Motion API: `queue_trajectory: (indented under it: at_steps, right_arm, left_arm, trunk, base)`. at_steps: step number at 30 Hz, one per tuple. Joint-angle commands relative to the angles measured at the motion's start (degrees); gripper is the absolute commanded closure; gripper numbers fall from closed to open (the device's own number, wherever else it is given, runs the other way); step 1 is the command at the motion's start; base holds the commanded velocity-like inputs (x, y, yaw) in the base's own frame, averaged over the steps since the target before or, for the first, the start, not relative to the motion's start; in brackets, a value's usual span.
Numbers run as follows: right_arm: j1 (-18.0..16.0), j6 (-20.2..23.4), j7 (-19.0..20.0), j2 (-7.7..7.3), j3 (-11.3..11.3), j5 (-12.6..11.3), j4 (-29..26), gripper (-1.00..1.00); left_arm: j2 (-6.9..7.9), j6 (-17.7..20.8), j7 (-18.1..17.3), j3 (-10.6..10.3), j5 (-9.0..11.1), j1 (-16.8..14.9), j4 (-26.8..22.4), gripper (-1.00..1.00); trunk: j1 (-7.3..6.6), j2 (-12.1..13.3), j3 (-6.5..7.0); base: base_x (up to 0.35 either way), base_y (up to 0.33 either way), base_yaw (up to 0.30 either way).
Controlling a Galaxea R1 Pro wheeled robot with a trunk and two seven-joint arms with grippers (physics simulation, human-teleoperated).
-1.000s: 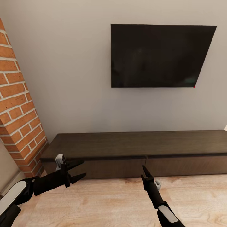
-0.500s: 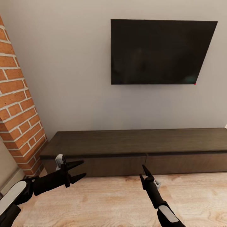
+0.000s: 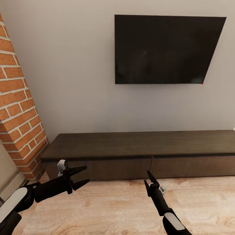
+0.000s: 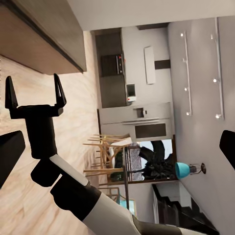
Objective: Place each of the two pumpkins and all three candles from the living room inside a cabinet in the living room (use any cabinet), then make sure every cabinet is closed, and position the cauldron so it is next to a table in the living room.
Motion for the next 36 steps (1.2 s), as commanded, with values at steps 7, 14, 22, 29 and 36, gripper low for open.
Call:
queue_trajectory:
  at_steps: [7, 14, 22, 29, 36]
  right_arm:
    - [0.0, 0.5, 0.0, 0.05, -0.3, -0.3, 0.1, -1.0]
    - [0.0, 0.6, 0.0, 0.05, -0.3, -0.4, 0.1, -1.0]
    - [0.0, 0.7, 0.1, 0.11, -0.4, -0.7, 0.1, -1.0]
    - [0.0, 0.9, 0.1, 0.1, -0.4, -4.7, 0.1, -1.0]
    - [0.0, 0.9, 0.1, 0.05, -0.3, -6.6, 0.1, -1.0]
  left_arm:
    - [-0.08, 0.0, -0.6, -0.1, -0.4, 0.0, 0.0, -1.0]
    - [-0.13, 0.0, -0.5, -0.1, -0.4, 0.0, 0.1, -1.0]
    - [-0.13, 0.0, -0.6, -0.1, -0.4, 0.0, 0.1, -1.0]
    - [-0.13, 0.0, -0.5, -0.1, -0.4, 0.0, 0.1, -1.0]
    - [-0.13, 0.0, -0.5, -0.1, -0.4, 0.0, 0.1, -1.0]
  trunk:
    - [1.53, -2.8, -1.31]
    - [3.07, -5.7, -2.57]
    - [4.83, -8.9, -4.01]
    - [6.36, -11.7, -5.26]
    - [7.72, -14.1, -6.56]
  base:
    - [0.0, 0.0, 0.0]
    - [0.0, 0.0, 0.0]
    - [0.0, 0.0, 0.0]
    - [0.0, 0.0, 0.0]
    - [0.0, 0.0, 0.0]
